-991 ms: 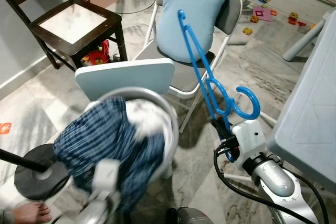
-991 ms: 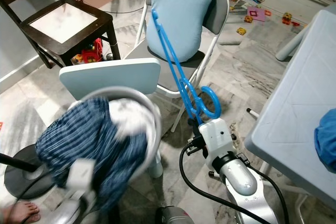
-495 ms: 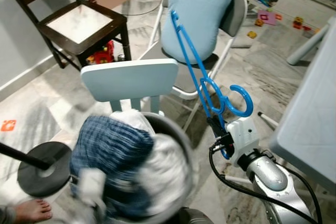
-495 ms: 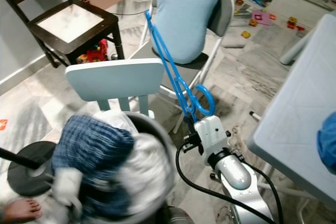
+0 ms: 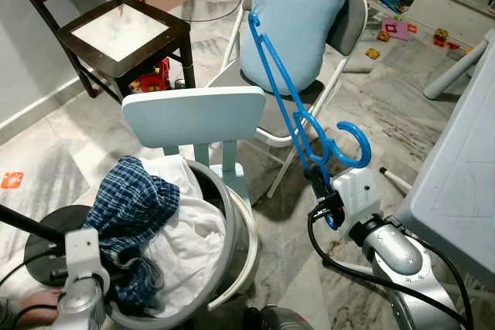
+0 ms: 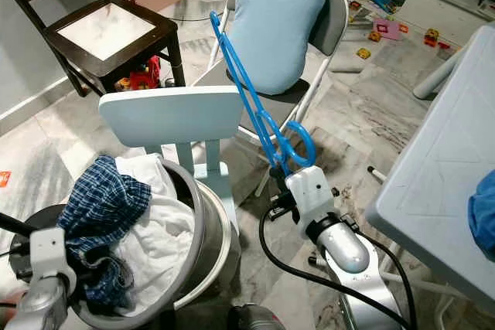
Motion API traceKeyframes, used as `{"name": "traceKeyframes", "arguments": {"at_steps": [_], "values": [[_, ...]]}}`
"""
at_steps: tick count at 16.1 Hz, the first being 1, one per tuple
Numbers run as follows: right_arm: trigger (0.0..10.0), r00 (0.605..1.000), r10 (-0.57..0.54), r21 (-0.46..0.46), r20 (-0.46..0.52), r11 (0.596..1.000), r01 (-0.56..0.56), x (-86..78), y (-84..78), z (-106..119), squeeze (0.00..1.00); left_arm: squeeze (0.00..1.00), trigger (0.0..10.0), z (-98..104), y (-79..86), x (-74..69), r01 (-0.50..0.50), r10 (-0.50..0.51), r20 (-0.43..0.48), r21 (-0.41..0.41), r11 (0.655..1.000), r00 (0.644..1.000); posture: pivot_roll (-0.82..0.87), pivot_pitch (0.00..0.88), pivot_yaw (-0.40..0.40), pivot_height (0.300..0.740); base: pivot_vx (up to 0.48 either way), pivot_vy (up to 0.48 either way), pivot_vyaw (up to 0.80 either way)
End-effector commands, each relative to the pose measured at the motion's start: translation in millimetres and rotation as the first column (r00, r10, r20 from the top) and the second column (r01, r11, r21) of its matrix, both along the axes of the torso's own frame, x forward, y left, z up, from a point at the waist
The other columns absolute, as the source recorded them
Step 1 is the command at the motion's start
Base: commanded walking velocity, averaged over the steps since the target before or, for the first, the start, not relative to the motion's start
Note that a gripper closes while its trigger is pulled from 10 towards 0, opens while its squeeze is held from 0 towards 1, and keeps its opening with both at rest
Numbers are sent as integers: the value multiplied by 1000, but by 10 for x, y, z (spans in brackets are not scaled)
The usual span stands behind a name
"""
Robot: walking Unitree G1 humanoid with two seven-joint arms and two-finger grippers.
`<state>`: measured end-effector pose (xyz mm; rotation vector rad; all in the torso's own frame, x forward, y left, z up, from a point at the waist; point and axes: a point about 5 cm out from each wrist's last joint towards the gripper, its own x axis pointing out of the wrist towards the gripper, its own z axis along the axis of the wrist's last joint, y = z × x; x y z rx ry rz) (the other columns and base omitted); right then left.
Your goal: Hang hanger
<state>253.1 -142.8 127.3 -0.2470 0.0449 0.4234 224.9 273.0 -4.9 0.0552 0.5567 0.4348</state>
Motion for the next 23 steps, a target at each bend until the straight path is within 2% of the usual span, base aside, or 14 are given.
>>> {"name": "traceKeyframes", "arguments": {"at_steps": [1,3,5,7,14,17,18,19,20,21,22,23], "values": [[10000,1000,-12,2,-1,1000,12,-16,-31,-22,0,0,0,6,39,-2,-25,25,10,18,1000,1000,-139,202,-117,740,0,0,0],[10000,1000,-13,3,-2,1000,13,-17,-32,-26,0,0,0,79,47,111,-31,29,59,45,999,998,-144,202,-117,740,0,0,0],[10000,1000,-19,0,1,1000,19,-18,-53,-21,0,0,0,224,-2,271,-7,-1,150,57,998,989,-150,201,-115,740,0,0,0],[10000,1000,-24,-2,-1,1000,23,-19,-63,-32,0,0,0,271,-71,359,31,-43,167,75,997,985,-149,202,-111,740,0,0,0],[10000,1000,-30,4,-5,1000,30,-30,-51,-58,0,0,0,214,-126,378,65,-76,147,75,995,986,-147,202,-98,740,0,0,0],[10000,1000,-30,8,-2,1000,30,-12,-42,-56,0,0,0,275,-142,423,66,-79,185,74,995,980,-146,197,-97,740,0,0,0],[10000,1000,-30,9,0,1000,30,-6,-40,-53,0,0,0,385,-231,504,124,-147,230,111,986,962,-143,194,-97,740,0,0,0],[10000,1000,-29,8,1,1000,29,-1,-38,-52,0,0,2784,465,-310,556,159,-186,264,118,980,946,-143,194,-97,740,0,0,0],[10000,1000,-30,11,2,1000,30,4,-37,-48,0,0,4510,558,-435,626,214,-240,311,116,970,920,-141,192,-97,740,0,0,0],[10000,1000,-29,14,6,999,28,8,-24,-43,0,0,5176,703,-625,727,304,-331,381,132,943,863,-141,192,-97,740,0,0,0],[10000,1000,-28,15,7,1000,28,12,-16,-41,0,0,10000,792,-742,796,357,-390,408,158,921,826,-140,191,-94,740,0,0,0],[10000,1000,-30,17,9,999,30,14,-16,-44,0,0,10000,872,-856,871,400,-438,429,181,899,790,-143,189,-90,740,0,0,0]]}}
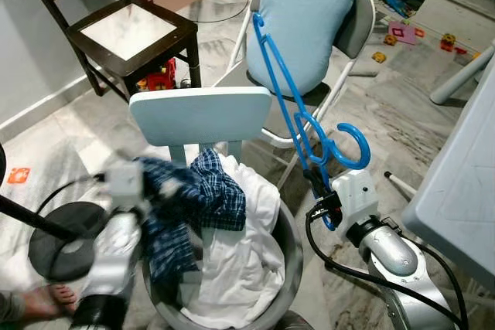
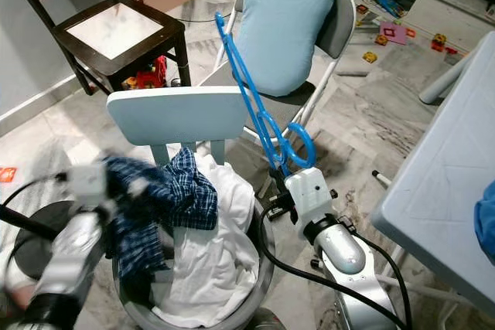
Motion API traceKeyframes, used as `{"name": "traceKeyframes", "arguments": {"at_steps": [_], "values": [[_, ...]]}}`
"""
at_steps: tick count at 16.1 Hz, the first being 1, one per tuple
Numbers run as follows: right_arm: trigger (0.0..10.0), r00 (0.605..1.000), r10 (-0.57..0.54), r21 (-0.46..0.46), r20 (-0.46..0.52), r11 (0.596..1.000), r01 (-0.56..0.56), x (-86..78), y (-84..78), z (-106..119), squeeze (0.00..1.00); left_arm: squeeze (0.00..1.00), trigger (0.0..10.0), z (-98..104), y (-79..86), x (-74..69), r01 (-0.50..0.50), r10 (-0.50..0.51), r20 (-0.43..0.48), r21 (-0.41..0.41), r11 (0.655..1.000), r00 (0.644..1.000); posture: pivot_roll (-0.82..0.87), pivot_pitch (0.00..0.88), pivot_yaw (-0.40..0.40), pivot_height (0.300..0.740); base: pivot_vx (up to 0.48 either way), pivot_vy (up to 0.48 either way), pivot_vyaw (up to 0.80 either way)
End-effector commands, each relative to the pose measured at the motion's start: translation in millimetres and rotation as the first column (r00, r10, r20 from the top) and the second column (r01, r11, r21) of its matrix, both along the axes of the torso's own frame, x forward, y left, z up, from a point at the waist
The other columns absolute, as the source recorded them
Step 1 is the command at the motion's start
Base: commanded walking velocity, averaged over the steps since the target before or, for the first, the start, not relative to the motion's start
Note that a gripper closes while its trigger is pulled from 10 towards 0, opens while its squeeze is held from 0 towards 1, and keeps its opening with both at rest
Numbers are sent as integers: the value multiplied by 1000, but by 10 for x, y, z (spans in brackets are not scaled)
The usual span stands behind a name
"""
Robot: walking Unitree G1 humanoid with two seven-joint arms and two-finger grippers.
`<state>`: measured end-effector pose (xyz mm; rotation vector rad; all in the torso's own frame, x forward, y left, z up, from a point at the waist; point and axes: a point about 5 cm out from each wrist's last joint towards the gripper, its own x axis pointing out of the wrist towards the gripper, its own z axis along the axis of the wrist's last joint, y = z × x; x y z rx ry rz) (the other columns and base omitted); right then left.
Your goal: Hang hanger
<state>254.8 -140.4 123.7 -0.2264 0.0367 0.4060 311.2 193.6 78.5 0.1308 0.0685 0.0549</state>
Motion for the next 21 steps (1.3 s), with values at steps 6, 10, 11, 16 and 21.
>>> {"name": "traceKeyframes", "arguments": {"at_steps": [6,10,11,16,21], "values": [[10000,1000,-22,-3,8,1000,22,-7,-47,-6,0,0,10000,362,-721,120,367,-356,153,-55,928,922,-149,186,-83,740,0,0,0],[10000,1000,-21,0,14,1000,21,7,-28,-3,0,0,10000,590,-1109,62,522,-486,254,-95,848,836,-146,183,-77,740,0,0,0],[10000,1000,-21,1,15,1000,21,11,-19,-5,0,0,10000,568,-1098,40,520,-482,258,-100,849,837,-145,181,-76,740,0,0,0],[10000,1000,-18,7,17,1000,18,26,9,-16,0,0,10000,388,-911,-122,431,-398,198,-169,886,896,-129,177,-69,740,0,0,0],[10000,1000,-8,13,16,1000,7,42,32,-24,0,1000,10000,-311,-445,-421,169,-188,-136,-138,976,973,-112,179,-75,740,0,0,0]]}}
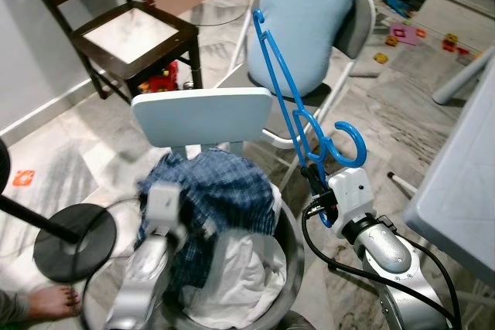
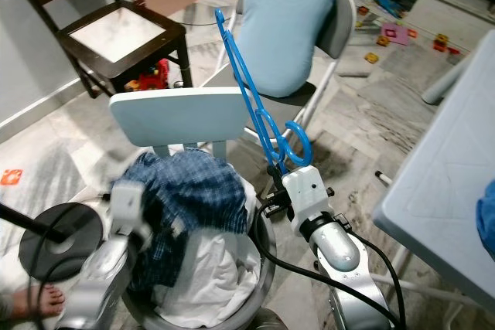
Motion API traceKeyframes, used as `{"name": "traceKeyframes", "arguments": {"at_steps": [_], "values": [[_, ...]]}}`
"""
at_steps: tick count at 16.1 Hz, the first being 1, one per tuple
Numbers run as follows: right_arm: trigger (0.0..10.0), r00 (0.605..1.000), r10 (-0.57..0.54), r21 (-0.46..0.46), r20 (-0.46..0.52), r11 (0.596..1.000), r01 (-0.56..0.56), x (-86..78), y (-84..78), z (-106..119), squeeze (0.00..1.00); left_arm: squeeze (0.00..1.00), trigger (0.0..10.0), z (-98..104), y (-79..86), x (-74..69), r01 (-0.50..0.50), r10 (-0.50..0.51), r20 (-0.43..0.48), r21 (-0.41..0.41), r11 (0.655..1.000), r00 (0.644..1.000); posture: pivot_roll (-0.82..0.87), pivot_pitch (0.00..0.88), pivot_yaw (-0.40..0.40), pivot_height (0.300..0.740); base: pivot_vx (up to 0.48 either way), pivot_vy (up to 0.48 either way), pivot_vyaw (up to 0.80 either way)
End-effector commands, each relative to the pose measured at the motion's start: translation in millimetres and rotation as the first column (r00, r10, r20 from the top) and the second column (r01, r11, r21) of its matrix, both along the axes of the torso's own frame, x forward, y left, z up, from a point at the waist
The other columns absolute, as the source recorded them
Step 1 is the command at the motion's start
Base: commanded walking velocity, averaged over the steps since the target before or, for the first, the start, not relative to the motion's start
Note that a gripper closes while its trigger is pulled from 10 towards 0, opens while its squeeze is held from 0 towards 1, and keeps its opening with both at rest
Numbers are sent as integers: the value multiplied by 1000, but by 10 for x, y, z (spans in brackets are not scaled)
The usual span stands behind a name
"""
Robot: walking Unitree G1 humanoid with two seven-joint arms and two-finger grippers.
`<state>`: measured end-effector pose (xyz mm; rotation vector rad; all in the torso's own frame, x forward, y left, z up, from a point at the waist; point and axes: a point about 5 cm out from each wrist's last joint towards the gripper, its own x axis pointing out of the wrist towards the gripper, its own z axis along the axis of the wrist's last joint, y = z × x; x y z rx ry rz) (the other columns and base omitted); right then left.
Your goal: Hang hanger
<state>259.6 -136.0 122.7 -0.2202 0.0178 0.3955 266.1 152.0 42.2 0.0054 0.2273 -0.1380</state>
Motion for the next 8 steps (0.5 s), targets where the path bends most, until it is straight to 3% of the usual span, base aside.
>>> {"name": "traceKeyframes", "arguments": {"at_steps": [1,4,8], "values": [[10000,1000,3,4,-1,1000,-3,0,-8,-14,0,1000,10000,67,5,35,-19,18,22,19,1000,1000,-109,178,-76,740,0,0,0],[10000,1000,8,4,-1,1000,-8,11,3,-15,0,1000,10000,133,53,67,-33,29,44,79,996,999,-106,177,-78,740,0,0,0],[10000,1000,12,7,-1,1000,-12,20,22,-20,0,1000,10000,156,39,67,-34,33,10,98,995,999,-99,176,-77,740,0,0,0]]}}
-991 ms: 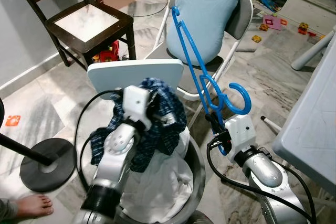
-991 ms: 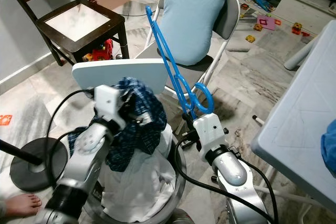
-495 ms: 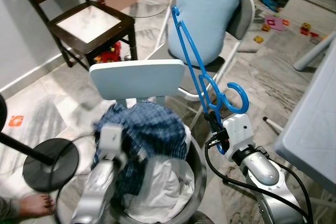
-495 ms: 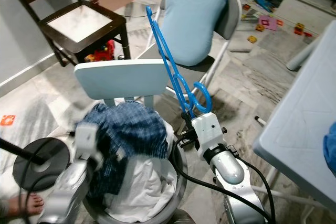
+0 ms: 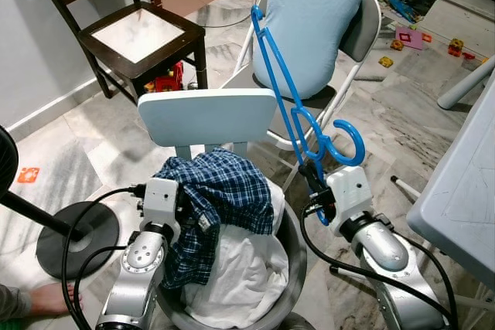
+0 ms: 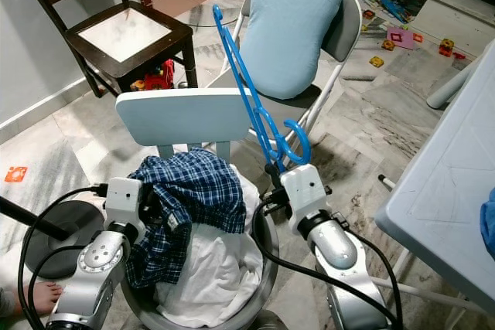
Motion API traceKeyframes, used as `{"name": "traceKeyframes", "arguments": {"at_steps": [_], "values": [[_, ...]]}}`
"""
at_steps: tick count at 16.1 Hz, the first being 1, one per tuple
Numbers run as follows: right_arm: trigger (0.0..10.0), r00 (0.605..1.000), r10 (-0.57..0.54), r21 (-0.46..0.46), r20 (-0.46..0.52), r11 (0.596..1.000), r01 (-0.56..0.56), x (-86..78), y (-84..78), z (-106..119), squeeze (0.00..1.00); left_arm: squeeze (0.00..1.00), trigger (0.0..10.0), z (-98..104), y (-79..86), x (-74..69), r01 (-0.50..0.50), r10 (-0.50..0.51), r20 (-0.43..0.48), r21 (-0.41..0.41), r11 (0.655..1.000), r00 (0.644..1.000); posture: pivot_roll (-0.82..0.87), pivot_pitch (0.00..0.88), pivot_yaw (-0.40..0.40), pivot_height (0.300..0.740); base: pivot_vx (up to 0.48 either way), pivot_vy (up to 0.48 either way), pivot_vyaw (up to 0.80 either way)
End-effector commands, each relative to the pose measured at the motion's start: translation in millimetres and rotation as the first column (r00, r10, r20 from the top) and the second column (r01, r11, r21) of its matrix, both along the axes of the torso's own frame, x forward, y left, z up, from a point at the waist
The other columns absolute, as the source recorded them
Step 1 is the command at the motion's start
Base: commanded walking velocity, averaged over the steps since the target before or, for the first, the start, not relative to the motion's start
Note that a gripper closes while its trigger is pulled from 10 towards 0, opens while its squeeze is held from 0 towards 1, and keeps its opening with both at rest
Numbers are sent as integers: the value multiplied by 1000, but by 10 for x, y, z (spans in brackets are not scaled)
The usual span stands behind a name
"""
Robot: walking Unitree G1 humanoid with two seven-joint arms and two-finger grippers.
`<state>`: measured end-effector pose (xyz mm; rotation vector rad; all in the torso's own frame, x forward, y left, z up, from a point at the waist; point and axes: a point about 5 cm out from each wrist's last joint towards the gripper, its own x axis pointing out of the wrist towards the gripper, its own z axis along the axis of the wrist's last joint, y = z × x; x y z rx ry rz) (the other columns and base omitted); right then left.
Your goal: Hang hanger
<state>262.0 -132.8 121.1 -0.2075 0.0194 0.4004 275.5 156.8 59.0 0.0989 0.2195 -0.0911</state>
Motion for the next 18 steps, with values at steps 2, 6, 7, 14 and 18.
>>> {"name": "traceKeyframes", "arguments": {"at_steps": [2,6,7,14,18], "values": [[10000,1000,11,-2,3,1000,-11,4,9,-7,0,1000,10000,37,145,28,-71,71,7,133,989,997,-93,175,-75,740,0,0,0],[10000,1000,14,4,4,1000,-14,14,33,-8,0,1000,10000,162,382,96,-177,158,97,252,951,983,-85,179,-77,740,0,0,0],[10000,1000,16,6,4,1000,-16,17,39,-10,0,1000,10000,156,373,107,-178,163,84,222,959,983,-81,180,-78,740,0,0,0],[10000,1000,13,10,5,1000,-13,32,48,-16,0,1000,10000,205,36,252,-11,-3,93,142,990,996,-78,178,-69,740,0,0,0],[10000,1000,6,12,7,1000,-6,31,64,-23,0,1000,10000,430,-206,396,67,-102,192,181,981,976,-83,178,-61,740,0,0,0]]}}
